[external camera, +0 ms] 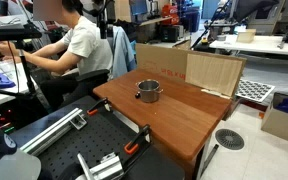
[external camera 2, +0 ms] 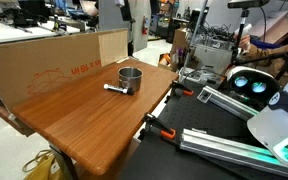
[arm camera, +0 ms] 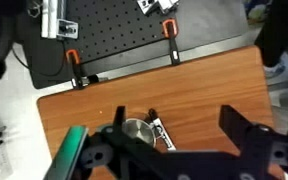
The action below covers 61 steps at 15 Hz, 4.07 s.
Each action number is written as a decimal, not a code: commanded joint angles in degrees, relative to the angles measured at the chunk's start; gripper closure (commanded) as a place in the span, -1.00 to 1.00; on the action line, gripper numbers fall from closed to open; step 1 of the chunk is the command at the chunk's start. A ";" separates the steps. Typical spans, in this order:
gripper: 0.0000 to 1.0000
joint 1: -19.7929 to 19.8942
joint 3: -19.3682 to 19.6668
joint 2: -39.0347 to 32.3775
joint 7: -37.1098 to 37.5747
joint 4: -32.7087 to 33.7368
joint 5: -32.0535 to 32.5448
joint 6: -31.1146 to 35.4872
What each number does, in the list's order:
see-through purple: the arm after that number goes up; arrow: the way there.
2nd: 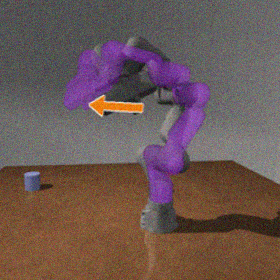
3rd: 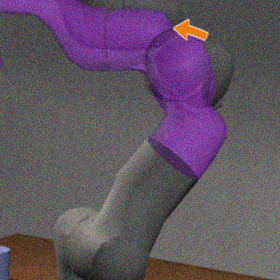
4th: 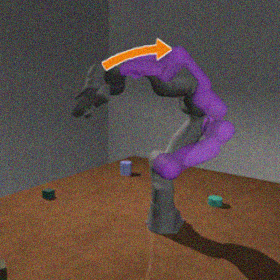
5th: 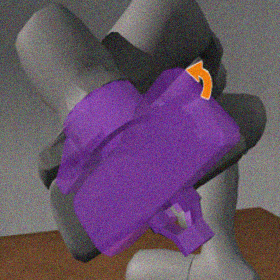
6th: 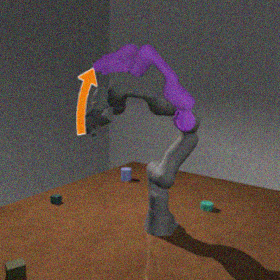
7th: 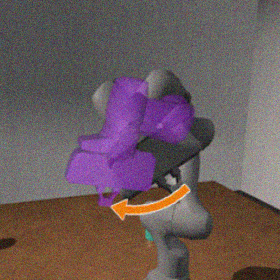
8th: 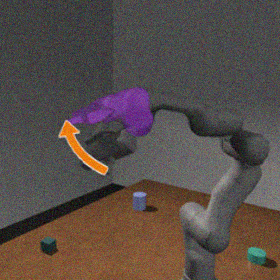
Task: Put the marker in the pot
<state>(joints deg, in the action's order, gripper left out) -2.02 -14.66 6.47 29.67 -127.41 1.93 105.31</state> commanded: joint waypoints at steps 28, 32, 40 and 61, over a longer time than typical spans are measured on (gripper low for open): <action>-1.00 -3.56 8.92 -21.90 -10.01 -0.48 27.28 40.80; -1.00 -3.19 8.84 -26.81 -18.45 2.39 20.84 41.17; -1.00 -0.93 8.87 -35.68 -32.35 10.58 7.72 34.48; 0.93 -4.31 10.61 -48.47 -33.98 27.13 10.41 19.17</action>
<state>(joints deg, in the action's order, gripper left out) -5.21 -4.64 -40.39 -2.65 -101.96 11.98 126.41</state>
